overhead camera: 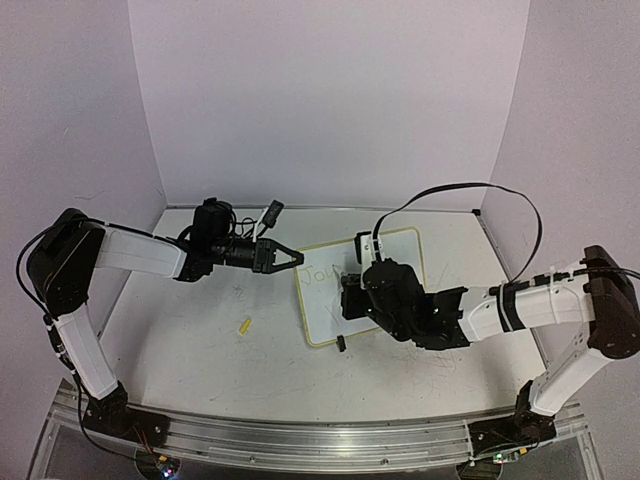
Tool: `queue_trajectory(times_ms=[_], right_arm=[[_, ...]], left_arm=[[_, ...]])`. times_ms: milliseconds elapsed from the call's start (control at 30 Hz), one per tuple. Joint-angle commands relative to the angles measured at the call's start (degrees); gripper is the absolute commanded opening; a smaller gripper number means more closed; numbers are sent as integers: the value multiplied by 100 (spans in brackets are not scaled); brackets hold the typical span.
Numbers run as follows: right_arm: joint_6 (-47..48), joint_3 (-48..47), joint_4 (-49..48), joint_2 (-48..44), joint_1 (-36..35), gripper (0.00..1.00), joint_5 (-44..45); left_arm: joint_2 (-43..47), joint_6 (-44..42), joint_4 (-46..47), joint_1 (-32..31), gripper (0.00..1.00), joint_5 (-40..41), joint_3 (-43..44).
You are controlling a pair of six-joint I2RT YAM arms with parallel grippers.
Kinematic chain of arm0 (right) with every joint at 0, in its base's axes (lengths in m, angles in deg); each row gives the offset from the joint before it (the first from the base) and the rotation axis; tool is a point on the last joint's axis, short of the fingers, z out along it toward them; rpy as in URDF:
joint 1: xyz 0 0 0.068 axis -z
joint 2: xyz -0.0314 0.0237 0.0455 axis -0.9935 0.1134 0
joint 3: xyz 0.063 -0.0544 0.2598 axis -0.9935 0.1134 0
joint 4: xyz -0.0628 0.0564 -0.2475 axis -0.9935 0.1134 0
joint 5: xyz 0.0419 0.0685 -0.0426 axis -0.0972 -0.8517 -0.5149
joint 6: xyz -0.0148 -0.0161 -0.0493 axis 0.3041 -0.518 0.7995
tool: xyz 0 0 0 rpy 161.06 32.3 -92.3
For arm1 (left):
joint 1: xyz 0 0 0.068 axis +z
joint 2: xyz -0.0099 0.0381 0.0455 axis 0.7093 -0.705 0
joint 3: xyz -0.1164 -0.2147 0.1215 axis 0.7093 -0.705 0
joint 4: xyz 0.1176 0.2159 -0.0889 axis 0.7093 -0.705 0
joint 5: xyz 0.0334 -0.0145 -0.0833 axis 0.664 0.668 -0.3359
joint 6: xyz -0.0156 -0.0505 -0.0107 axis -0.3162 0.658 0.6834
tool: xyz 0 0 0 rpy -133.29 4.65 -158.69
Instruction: Write a sentence on the whiteboard
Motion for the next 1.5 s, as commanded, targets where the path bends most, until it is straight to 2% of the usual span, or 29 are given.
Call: queue_trajectory(times_ms=[0,833,1467], right_arm=[[-120,-26,137,-28,-29,0,75],[-572,301,380,-170,-264,0,55],[-375,-285,205,326,-399,0,-101]], left_arm=[[119,139,-48,-14,0,-291,-55],[119,139,-48,-14,0,-275,-50],[128,131,-48,-14,0,-277,-66]])
